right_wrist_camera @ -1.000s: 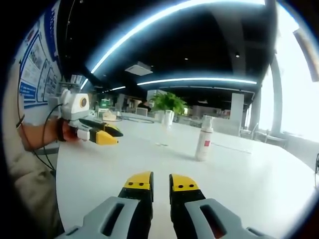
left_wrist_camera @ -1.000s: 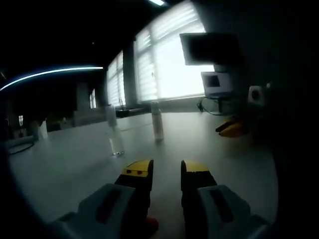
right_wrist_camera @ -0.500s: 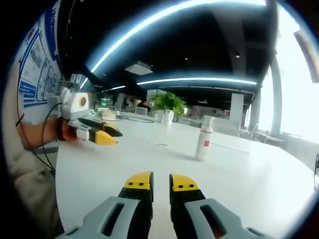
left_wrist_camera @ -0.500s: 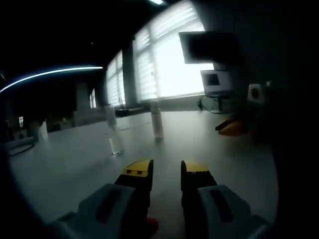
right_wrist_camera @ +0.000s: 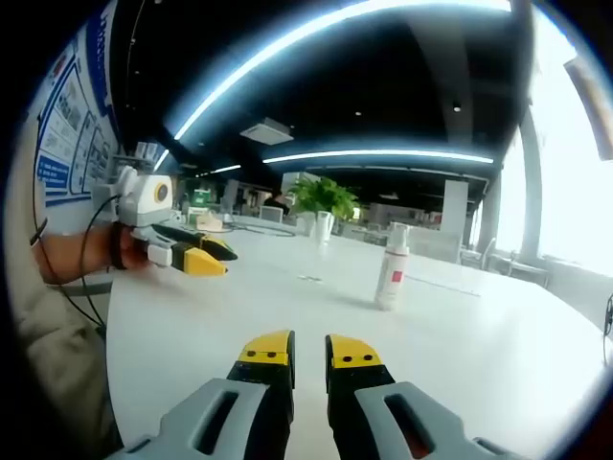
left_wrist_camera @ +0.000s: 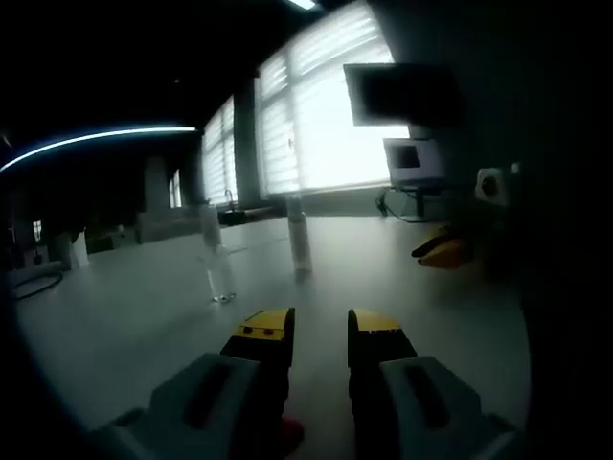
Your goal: Clamp pump bottle remove cover press pump head put on cover
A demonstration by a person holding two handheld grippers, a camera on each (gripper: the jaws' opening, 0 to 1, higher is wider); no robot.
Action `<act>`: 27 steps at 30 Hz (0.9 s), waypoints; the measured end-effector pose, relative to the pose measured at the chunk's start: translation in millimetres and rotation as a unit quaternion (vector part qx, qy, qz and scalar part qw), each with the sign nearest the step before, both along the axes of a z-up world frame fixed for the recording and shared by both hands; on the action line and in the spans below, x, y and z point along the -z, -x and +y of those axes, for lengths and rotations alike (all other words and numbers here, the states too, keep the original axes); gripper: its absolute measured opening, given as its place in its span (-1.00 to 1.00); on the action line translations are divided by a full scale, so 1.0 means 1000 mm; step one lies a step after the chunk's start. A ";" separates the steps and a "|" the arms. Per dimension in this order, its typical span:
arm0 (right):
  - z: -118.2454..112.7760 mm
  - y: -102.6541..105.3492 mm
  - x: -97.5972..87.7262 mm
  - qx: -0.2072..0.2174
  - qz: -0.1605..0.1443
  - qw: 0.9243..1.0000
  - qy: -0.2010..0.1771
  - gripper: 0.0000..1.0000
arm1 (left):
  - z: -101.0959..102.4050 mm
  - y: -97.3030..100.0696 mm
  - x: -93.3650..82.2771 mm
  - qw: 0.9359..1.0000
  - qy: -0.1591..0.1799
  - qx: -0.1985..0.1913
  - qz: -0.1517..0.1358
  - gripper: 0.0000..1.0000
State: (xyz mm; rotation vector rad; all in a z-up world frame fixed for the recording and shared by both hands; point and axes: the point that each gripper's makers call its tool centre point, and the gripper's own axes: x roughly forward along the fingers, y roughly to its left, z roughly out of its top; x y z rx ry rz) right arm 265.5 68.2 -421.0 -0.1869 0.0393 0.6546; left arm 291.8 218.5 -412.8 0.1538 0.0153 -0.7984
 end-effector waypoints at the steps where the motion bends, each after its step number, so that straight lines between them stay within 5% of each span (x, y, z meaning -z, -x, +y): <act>1: 0.000 0.000 0.000 0.000 0.000 1.000 0.000 -0.84 | -0.001 0.000 -0.001 1.000 -0.004 0.000 -0.004 -0.72; 9: 0.000 0.000 0.000 -0.001 0.000 1.000 0.000 -0.84 | -0.016 0.003 -0.011 0.999 -0.034 0.007 -0.038 -0.72; 27: -0.003 -0.002 0.001 -0.001 -0.001 1.000 0.000 -0.84 | -0.033 -0.001 -0.020 0.997 -0.049 0.015 -0.059 -0.68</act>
